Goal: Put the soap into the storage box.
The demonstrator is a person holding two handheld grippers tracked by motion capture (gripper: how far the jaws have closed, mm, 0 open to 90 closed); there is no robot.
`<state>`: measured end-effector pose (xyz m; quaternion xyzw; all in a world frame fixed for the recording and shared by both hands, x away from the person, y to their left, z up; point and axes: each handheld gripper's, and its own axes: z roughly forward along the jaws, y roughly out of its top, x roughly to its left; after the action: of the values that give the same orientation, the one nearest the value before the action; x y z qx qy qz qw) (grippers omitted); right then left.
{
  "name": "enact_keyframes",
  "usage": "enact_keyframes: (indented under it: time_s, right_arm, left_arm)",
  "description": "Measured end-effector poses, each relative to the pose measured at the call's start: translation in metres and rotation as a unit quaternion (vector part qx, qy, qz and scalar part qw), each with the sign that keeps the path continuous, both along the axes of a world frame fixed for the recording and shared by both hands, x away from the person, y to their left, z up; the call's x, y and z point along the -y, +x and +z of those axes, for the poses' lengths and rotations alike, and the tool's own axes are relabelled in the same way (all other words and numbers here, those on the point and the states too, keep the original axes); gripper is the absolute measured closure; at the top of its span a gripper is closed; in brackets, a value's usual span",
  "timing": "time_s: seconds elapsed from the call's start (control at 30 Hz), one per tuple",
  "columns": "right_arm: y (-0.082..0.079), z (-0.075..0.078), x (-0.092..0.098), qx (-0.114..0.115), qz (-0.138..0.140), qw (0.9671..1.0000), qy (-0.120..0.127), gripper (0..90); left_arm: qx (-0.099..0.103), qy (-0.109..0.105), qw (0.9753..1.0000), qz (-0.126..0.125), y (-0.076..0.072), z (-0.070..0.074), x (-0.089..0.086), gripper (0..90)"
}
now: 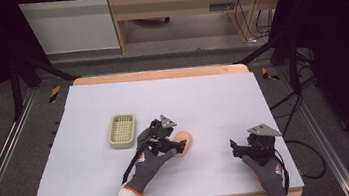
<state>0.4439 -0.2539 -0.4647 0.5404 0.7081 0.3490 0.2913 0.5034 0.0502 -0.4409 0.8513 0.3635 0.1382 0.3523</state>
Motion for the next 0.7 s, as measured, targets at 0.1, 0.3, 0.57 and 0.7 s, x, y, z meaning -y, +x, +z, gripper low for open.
enact_keyframes:
  time_s: [0.1, 0.3, 0.57, 0.7]
  right_arm:
    - [0.000, 0.000, 0.002, -0.001, -0.001, 1.0000, 0.002, 6.9]
    - [-0.001, -0.001, 0.002, -0.002, -0.001, 1.0000, 0.004, 6.9]
    - [-0.001, -0.001, 0.003, -0.001, 0.000, 1.0000, 0.003, 6.8]
    - [-0.001, -0.001, 0.003, -0.004, -0.001, 1.0000, 0.003, 6.9]
  left_arm:
    - [-0.004, 0.002, 1.0000, 0.000, 0.001, -0.003, 0.005, 21.5]
    - [-0.007, 0.011, 0.9999, 0.001, 0.002, -0.007, 0.014, 21.2]
    - [-0.017, 0.018, 0.9997, 0.001, 0.005, -0.014, 0.022, 21.1]
    - [-0.021, 0.026, 0.9994, -0.001, 0.005, -0.017, 0.026, 21.2]
